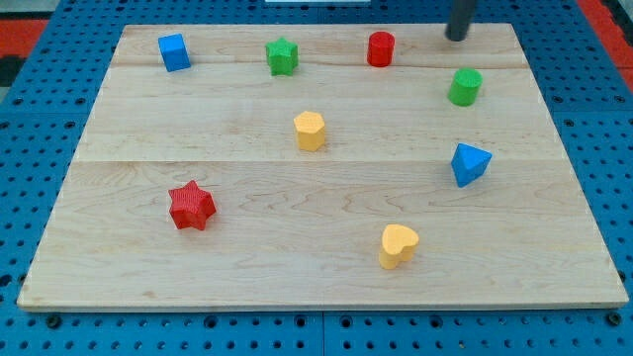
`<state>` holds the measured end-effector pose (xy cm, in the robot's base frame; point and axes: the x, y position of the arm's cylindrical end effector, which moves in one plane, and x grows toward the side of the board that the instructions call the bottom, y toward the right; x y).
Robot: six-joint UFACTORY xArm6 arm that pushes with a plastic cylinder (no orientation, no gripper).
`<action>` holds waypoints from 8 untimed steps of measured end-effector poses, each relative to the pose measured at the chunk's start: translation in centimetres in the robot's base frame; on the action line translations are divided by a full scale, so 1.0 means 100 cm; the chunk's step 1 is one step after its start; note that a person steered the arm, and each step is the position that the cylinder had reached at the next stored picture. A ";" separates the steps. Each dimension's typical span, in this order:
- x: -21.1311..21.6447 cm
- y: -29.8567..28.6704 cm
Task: Push the red circle to the top right of the yellow hexagon
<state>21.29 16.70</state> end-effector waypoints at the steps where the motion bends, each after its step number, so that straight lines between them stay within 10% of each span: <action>1: -0.007 -0.019; 8: -0.005 -0.051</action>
<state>20.81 11.58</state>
